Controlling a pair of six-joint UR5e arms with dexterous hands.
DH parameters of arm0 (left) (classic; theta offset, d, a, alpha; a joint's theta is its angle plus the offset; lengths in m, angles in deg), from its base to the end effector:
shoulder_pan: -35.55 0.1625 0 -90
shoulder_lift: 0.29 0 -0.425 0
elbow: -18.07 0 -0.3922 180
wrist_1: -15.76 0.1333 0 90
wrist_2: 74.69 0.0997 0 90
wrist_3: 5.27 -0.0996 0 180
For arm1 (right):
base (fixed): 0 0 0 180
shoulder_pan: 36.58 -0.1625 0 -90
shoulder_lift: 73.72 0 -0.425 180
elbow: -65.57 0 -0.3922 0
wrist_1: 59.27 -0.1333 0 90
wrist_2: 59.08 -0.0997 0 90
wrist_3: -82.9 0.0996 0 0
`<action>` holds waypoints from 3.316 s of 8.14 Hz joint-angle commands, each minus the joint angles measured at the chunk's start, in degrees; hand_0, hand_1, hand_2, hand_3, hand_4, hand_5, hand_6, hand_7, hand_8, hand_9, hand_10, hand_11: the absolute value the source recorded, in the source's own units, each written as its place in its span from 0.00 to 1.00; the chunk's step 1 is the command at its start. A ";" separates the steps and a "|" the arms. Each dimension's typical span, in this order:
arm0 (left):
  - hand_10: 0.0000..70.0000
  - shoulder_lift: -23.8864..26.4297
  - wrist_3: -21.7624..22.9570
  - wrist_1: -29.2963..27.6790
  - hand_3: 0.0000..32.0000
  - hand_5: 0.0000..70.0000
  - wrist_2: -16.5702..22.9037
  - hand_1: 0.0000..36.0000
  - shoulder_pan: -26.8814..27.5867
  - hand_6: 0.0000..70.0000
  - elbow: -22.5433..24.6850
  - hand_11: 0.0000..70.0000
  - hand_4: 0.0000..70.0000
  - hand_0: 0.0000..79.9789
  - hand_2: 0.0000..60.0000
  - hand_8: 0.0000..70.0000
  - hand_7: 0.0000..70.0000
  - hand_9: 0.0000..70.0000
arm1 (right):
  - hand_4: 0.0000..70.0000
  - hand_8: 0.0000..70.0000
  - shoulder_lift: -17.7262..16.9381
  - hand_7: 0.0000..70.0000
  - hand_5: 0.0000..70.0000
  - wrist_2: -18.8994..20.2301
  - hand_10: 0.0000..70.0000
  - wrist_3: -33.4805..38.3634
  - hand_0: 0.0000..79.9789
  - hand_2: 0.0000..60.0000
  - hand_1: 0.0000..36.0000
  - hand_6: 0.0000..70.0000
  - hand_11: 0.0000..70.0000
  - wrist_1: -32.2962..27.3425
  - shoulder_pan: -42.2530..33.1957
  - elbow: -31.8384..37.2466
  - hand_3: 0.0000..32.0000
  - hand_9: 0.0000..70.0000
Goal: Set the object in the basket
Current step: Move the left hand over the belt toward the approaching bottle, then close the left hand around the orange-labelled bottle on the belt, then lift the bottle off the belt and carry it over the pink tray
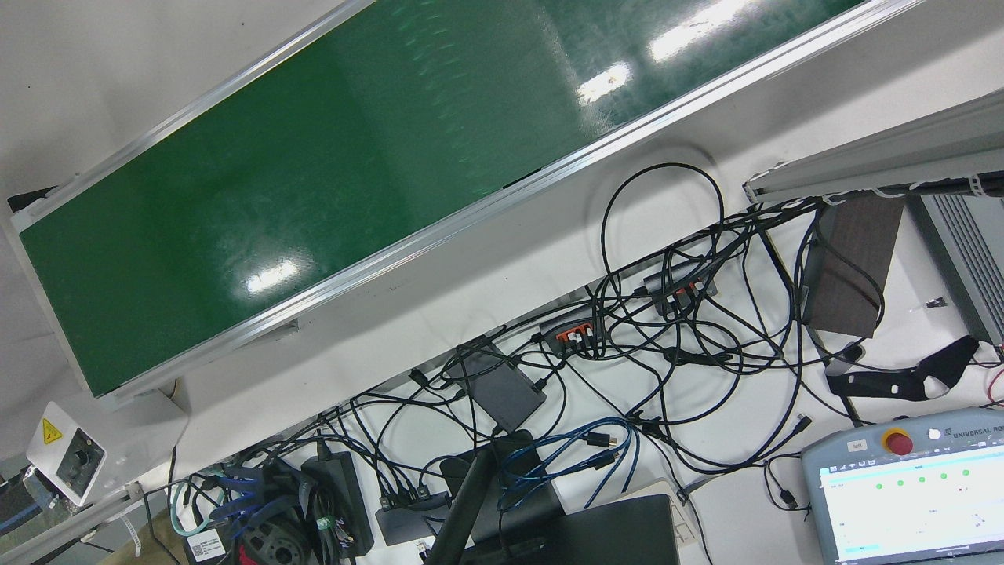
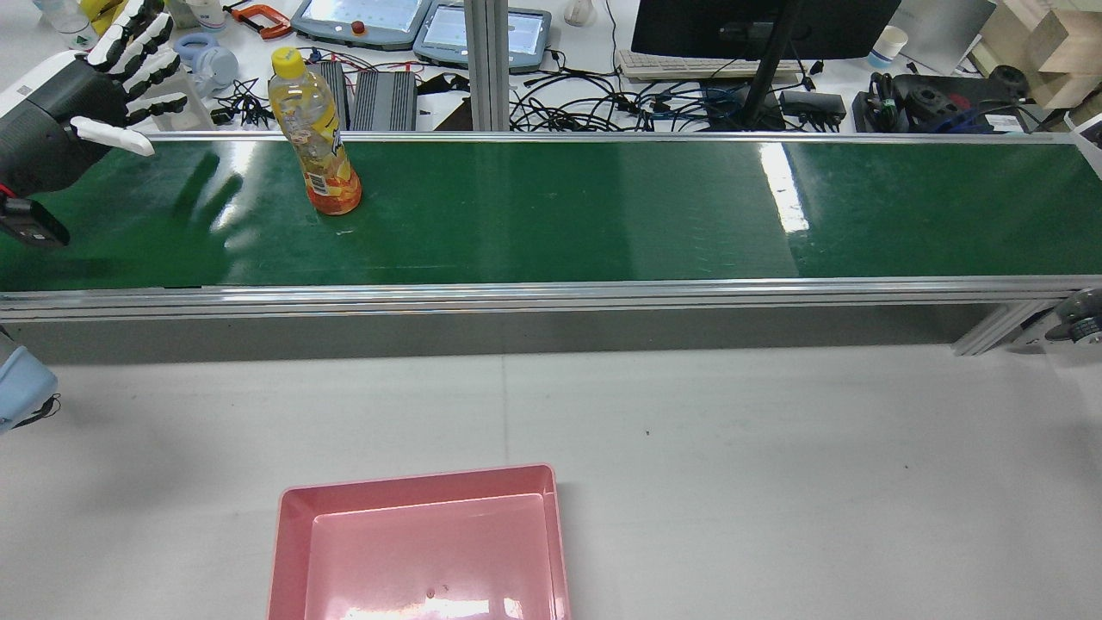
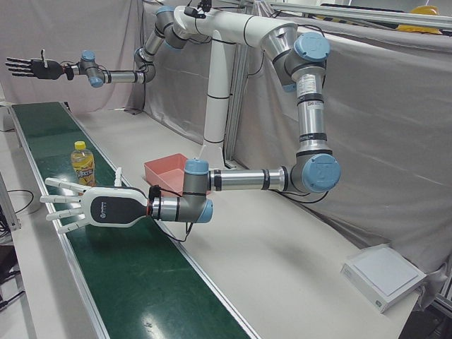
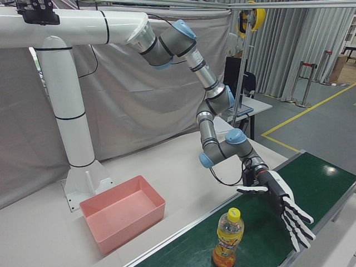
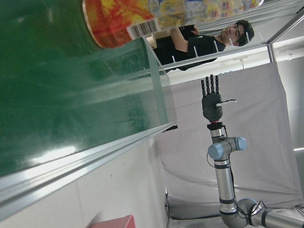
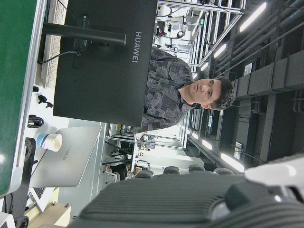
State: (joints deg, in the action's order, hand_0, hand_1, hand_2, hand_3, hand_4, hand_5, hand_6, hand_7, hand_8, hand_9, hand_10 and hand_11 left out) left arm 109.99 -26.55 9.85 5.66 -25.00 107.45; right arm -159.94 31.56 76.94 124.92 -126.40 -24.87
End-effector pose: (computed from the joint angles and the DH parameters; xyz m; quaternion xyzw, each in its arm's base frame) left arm 0.1881 -0.6382 0.4768 -0.0153 0.8441 -0.5105 0.1633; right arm 0.1306 -0.5192 0.6574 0.0317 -0.7066 0.7057 0.0418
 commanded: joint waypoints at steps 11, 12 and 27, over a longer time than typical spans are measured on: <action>0.19 2.48 4.41 4.13 0.09 0.08 1.04 0.38 1.49 0.00 0.53 0.29 0.27 0.63 0.03 0.16 0.06 0.20 | 0.00 0.00 0.00 0.00 0.00 0.06 0.00 -0.02 0.00 0.00 0.00 0.00 0.00 0.03 0.00 -0.09 0.00 0.00; 0.74 2.49 4.66 4.06 0.00 0.33 1.12 0.48 1.23 0.02 0.53 1.00 1.00 0.67 0.41 0.34 0.26 0.48 | 0.00 0.00 0.00 0.00 0.00 -0.03 0.00 -0.02 0.00 0.00 0.00 0.00 0.00 0.03 0.00 -0.09 0.00 0.00; 1.00 -1.82 4.15 15.13 0.00 1.00 4.99 0.46 25.63 0.98 29.62 1.00 1.00 0.61 1.00 1.00 1.00 1.00 | 0.00 0.00 0.00 0.00 0.00 -0.03 0.00 -0.02 0.00 0.00 0.00 0.00 0.00 0.03 0.00 -0.09 0.00 0.00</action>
State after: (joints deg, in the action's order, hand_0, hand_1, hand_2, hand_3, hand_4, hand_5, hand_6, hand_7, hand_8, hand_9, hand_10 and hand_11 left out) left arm 108.49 -21.10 24.86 10.83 -6.32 136.16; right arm -159.94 31.54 76.96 124.94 -126.40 -24.95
